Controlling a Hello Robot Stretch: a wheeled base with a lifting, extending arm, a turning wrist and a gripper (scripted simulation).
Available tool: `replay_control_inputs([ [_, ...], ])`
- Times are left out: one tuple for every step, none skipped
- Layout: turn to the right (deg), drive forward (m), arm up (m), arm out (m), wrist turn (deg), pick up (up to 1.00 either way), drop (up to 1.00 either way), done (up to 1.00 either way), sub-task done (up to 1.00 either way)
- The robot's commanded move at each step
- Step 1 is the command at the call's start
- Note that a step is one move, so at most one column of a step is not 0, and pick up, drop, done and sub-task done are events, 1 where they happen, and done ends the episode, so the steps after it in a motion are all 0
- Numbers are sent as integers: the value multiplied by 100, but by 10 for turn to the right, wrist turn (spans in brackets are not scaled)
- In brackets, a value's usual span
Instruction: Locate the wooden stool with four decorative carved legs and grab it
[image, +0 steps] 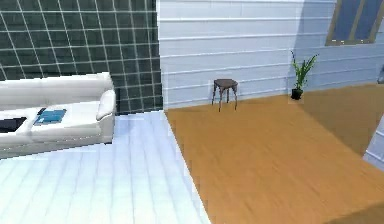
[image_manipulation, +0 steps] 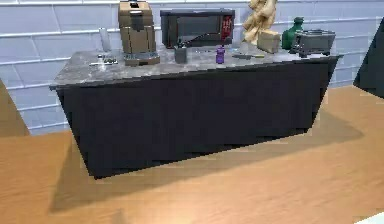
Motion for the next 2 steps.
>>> replay_control_inputs([
  [0, 100, 0, 0, 0, 0, 0, 0, 0],
  [30, 0, 0, 0, 0, 0, 0, 0, 0],
])
